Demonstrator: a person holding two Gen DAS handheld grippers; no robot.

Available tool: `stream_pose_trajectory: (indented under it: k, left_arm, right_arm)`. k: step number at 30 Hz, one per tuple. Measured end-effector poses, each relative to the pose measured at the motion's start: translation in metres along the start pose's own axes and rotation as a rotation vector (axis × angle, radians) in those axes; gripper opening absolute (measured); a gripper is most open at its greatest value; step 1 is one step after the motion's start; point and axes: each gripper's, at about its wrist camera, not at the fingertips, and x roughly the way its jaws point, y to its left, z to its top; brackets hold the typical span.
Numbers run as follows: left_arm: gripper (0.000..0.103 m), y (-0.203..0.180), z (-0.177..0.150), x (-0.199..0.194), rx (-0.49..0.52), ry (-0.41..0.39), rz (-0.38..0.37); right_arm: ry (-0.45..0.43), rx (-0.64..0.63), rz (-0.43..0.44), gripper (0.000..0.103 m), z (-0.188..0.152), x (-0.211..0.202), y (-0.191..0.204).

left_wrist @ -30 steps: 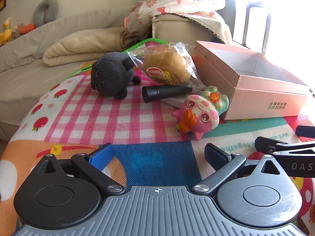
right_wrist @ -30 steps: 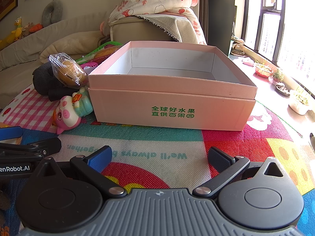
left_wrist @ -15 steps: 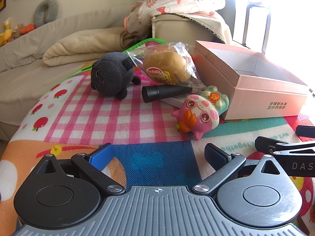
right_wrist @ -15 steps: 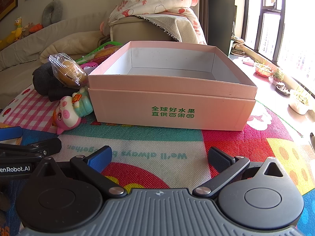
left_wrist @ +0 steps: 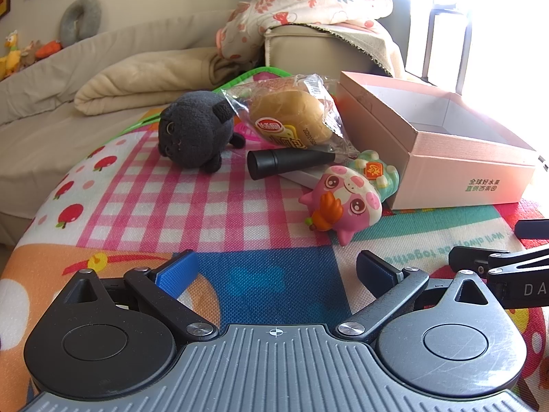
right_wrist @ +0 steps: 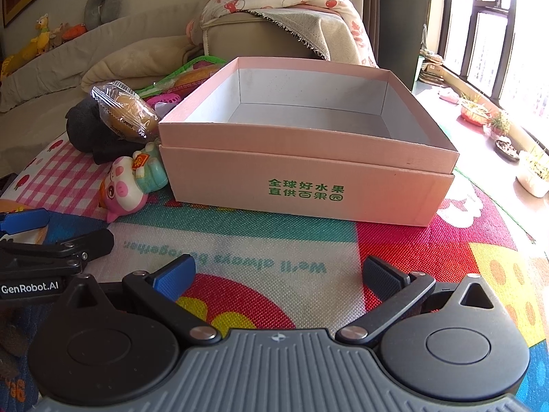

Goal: Organize objects
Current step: 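Move both tools toward the toys beside the pink box, then grasp the black plush cat with the right tool while the left tool grasps the squishy toy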

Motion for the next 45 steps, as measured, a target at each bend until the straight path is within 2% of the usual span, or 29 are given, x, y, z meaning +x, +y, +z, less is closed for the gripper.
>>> stream_pose_trajectory:
  k: [10,13,17,20,23,25,26,29,31,32,33,34,36,38,42,45]
  left_arm:
    - [0.101,0.008,0.002,-0.005,-0.026,-0.011,-0.049]
    - [0.101,0.014,0.008,-0.017,-0.026,-0.054,-0.066]
    - [0.101,0.021,0.023,-0.029,0.018,-0.155,-0.082]
    - [0.101,0.019,0.039,-0.026,0.056,-0.169,-0.109]
    - [0.101,0.002,0.047,-0.019,0.196,-0.158,-0.145]
    - [0.101,-0.008,0.045,-0.013,0.267,-0.125,-0.175]
    - [0.101,-0.01,0.042,-0.01,0.279,-0.113,-0.187]
    - [0.101,-0.02,0.037,0.003,0.276,-0.086,-0.185]
    - [0.1,-0.027,0.035,0.01,0.268,-0.089,-0.181]
    - [0.098,-0.031,0.034,0.014,0.268,-0.088,-0.179]
    - [0.091,-0.035,0.032,0.017,0.27,-0.084,-0.177]
    - [0.077,-0.039,0.031,0.021,0.279,-0.077,-0.173]
    - [0.063,-0.046,0.028,0.027,0.3,-0.064,-0.154]
    - [0.063,-0.046,0.027,0.029,0.296,-0.068,-0.147]
    - [0.05,-0.034,0.025,0.023,0.275,-0.064,-0.155]
    - [0.049,-0.006,0.018,0.0,0.174,-0.066,-0.198]
  right_arm:
    - [0.035,0.002,-0.01,0.103,0.005,0.001,0.0]
    - [0.033,-0.001,-0.007,0.103,0.005,0.001,-0.001]
    - [0.023,-0.006,0.003,0.103,0.004,0.001,-0.001]
    - [0.018,-0.015,0.014,0.103,0.003,0.0,-0.003]
    - [0.021,-0.018,0.051,0.103,0.003,-0.005,-0.006]
    - [0.001,0.004,0.105,0.103,0.003,-0.015,-0.014]
    - [-0.044,0.018,0.096,0.103,0.005,-0.026,-0.021]
    - [-0.175,0.055,-0.037,0.103,0.016,-0.057,-0.044]
    - [-0.18,0.104,-0.058,0.103,0.023,-0.065,-0.059]
    - [-0.161,0.134,-0.047,0.103,0.028,-0.063,-0.07]
    - [-0.145,0.149,-0.038,0.103,0.028,-0.062,-0.074]
    - [-0.127,0.156,-0.03,0.103,0.026,-0.06,-0.076]
    - [-0.097,0.135,-0.027,0.103,0.017,-0.053,-0.07]
    - [-0.085,0.107,-0.033,0.103,0.008,-0.051,-0.062]
    - [-0.076,0.064,-0.013,0.103,0.003,-0.049,-0.042]
    - [-0.085,0.032,-0.002,0.103,0.01,-0.053,-0.026]
